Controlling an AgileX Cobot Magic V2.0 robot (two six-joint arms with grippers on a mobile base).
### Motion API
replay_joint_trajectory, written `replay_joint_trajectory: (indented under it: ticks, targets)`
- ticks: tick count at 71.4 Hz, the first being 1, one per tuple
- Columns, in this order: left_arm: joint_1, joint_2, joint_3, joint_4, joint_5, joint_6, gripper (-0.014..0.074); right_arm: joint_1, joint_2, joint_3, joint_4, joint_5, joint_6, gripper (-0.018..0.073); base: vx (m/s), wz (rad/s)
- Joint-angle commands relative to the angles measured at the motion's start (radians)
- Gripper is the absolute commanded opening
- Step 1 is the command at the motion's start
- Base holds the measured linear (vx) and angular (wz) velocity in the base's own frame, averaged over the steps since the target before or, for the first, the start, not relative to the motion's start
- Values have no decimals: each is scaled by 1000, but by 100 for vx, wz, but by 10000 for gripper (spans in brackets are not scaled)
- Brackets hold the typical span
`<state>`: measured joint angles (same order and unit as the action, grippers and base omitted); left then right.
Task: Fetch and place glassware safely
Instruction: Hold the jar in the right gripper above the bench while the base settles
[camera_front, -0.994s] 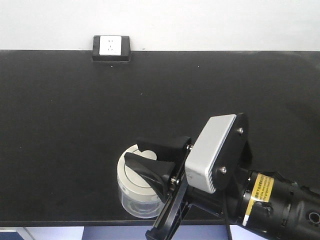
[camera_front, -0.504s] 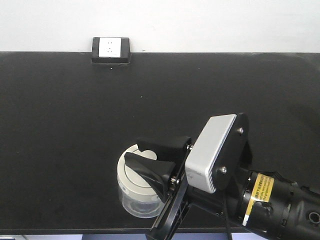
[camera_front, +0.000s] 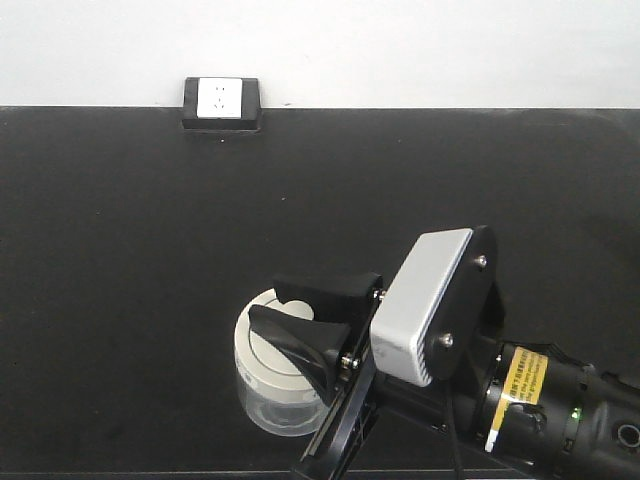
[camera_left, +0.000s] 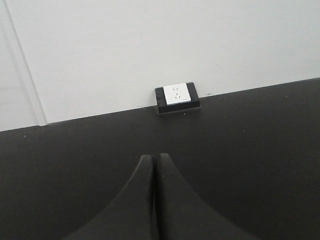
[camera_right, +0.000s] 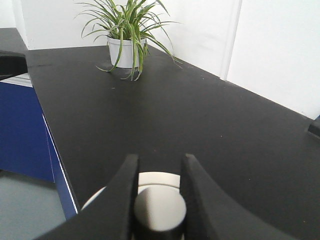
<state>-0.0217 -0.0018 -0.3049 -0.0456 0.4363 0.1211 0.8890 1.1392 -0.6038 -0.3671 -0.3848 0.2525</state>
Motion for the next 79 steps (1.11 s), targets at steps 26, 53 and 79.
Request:
replay_joint_trajectory:
  ticks: [26, 53, 79]
  targets:
    - [-4, 12, -26, -8, -65, 0, -7, 2, -26, -35, 8, -100, -4, -3, 3, 1]
    - [-4, 12, -26, -8, -65, 0, -7, 2, -26, -35, 8, -100, -4, -3, 4, 0]
    - [-4, 16, -26, -9, -65, 0, -7, 3, -21, -35, 3, -92, -4, -3, 0, 0]
